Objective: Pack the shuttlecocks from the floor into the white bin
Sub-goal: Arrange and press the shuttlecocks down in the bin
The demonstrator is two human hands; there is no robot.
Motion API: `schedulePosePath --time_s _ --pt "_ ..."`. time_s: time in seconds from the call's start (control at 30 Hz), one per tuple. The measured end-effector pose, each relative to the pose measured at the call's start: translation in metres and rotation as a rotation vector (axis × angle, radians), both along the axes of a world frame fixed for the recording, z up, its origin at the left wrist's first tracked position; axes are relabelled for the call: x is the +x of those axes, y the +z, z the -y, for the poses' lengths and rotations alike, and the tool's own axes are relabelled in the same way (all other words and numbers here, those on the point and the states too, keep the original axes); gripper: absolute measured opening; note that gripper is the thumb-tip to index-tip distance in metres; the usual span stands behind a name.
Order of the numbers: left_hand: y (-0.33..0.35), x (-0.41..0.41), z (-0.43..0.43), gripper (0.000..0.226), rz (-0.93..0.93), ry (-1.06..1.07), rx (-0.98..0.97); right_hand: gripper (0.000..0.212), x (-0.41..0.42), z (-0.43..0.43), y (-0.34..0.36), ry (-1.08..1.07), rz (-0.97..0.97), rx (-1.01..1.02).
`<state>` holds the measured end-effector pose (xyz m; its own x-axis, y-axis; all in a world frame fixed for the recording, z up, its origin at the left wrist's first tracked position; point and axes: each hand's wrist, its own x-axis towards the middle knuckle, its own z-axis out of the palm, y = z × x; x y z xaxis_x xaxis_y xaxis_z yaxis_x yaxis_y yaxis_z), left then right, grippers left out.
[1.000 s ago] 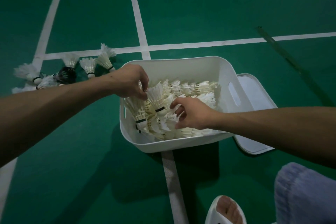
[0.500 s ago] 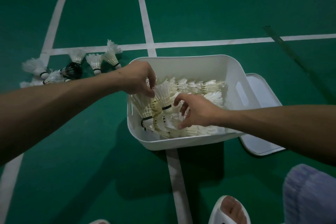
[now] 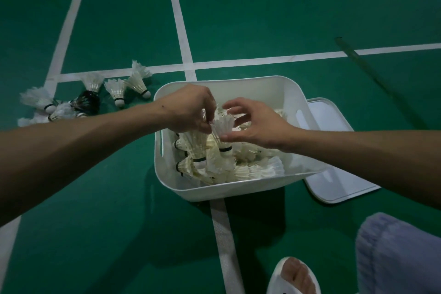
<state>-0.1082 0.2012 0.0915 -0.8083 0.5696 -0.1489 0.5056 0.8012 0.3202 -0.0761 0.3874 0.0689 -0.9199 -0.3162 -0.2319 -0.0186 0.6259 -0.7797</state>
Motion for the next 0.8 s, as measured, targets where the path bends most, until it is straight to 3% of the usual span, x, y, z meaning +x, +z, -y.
schedulePosePath --time_s 0.27,0.8 --pt "-0.001 -0.001 -0.003 0.032 -0.011 0.023 0.043 0.073 -0.001 -0.013 -0.001 -0.055 -0.022 0.034" --pt "-0.013 -0.006 0.002 0.027 0.039 0.086 0.015 0.062 0.008 -0.046 -0.01 -0.096 -0.018 0.109"
